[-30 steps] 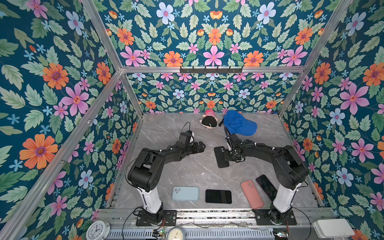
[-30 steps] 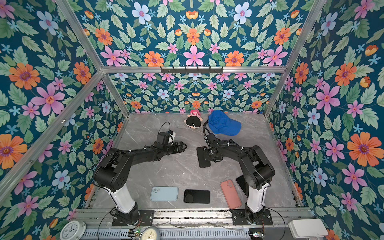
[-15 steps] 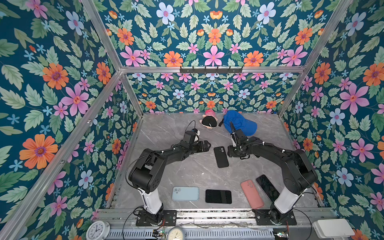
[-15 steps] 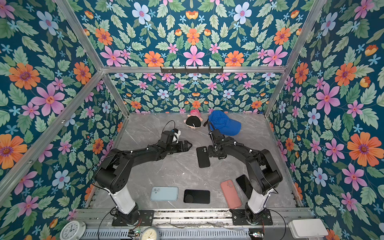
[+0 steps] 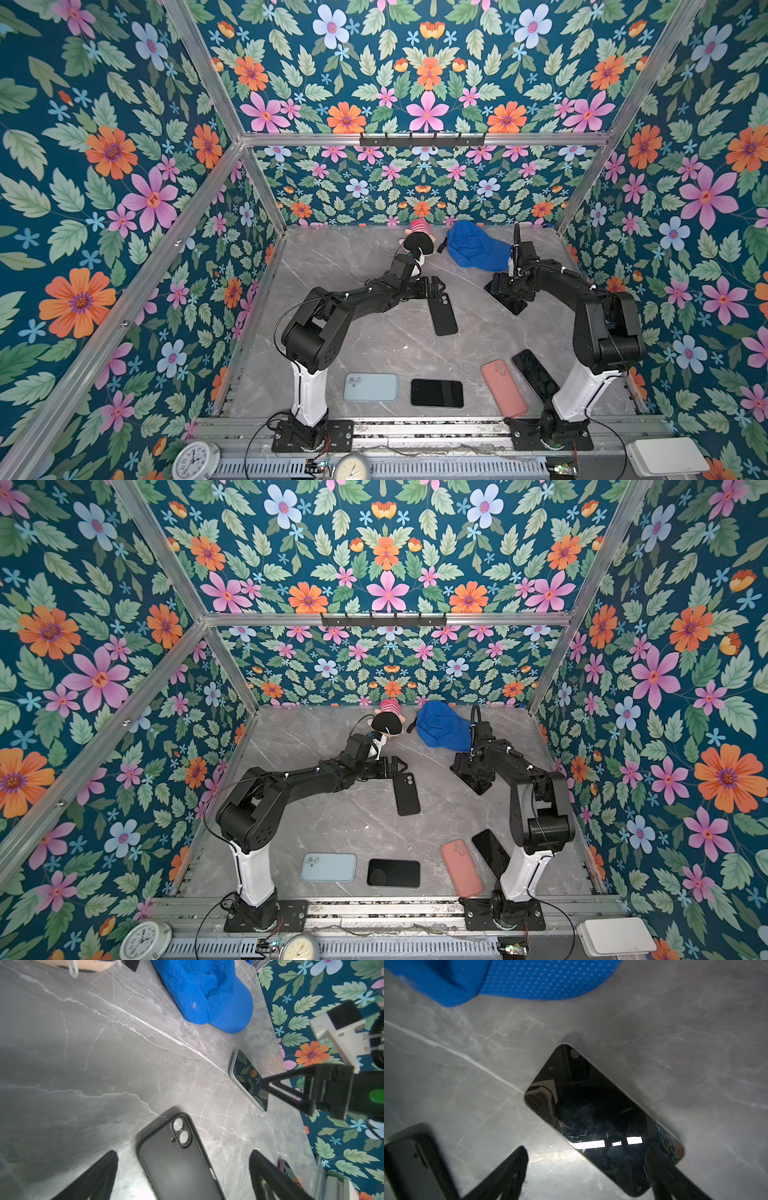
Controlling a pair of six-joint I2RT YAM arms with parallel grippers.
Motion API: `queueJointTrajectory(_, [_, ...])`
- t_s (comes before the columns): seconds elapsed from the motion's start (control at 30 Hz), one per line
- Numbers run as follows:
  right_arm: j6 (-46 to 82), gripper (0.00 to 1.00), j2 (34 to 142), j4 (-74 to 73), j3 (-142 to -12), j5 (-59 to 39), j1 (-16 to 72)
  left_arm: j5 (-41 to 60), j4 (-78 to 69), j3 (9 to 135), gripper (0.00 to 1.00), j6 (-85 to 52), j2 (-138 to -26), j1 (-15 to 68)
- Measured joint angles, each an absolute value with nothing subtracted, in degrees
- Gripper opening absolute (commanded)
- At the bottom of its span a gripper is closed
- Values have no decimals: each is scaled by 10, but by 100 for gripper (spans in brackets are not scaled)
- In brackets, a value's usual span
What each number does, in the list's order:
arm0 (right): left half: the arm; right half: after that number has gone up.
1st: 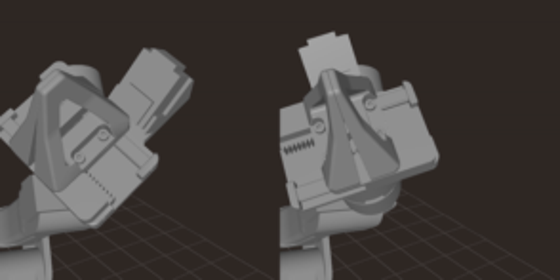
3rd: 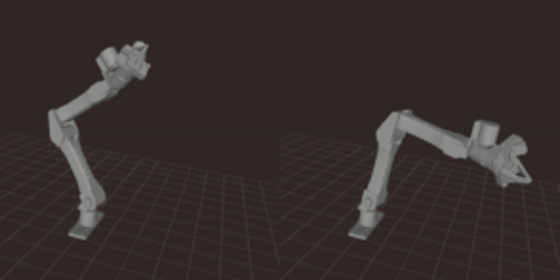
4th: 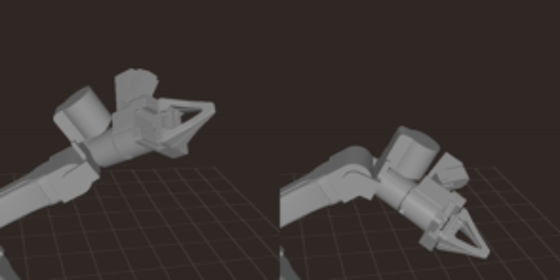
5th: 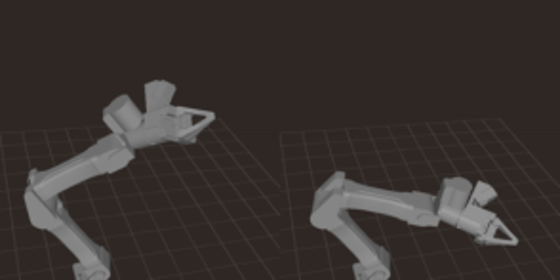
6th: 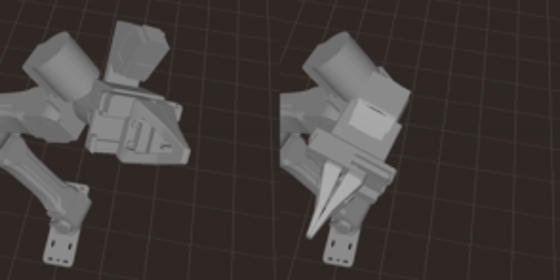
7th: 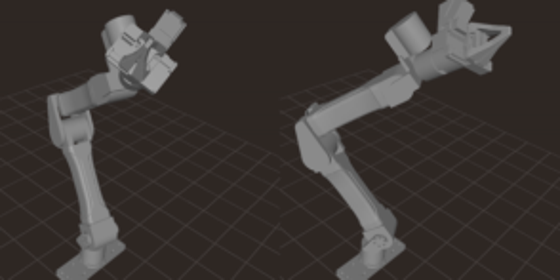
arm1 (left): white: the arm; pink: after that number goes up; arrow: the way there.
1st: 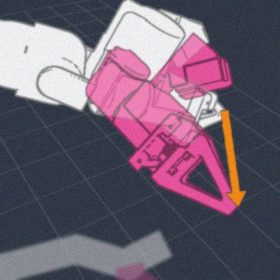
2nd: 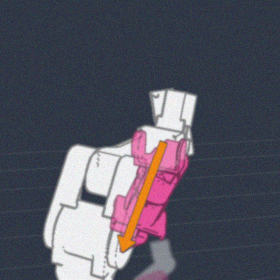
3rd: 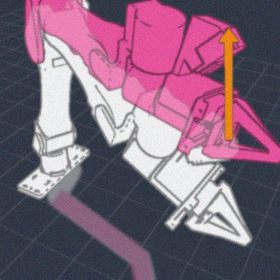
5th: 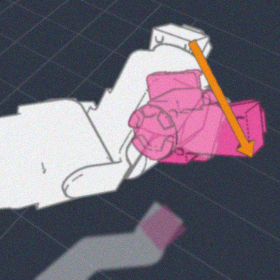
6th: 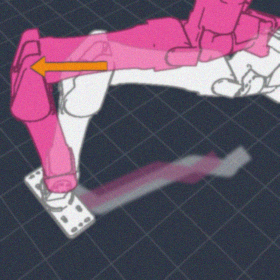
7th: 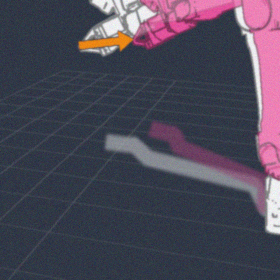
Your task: Put the phone into the phone case
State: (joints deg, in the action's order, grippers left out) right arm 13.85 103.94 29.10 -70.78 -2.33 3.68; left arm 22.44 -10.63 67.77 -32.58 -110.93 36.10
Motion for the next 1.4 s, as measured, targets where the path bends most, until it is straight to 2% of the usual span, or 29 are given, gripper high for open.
queueJointTrajectory(0.3, [94, 95, 1100, 312, -759, -49, 6, 225, -92, 684, 100, -326, -1112, 364])
queueJointTrajectory(0.87, [60, 96, 1117, 333, -762, -91, 15, 238, -94, 692, 100, -324, -1116, 372])
queueJointTrajectory(1.17, [64, 95, 1085, 349, -717, -63, 44, 243, -105, 673, 100, -324, -1111, 372])
queueJointTrajectory(1.4, [76, 89, 1089, 347, -714, -13, 63, 243, -112, 661, 100, -326, -1105, 372])
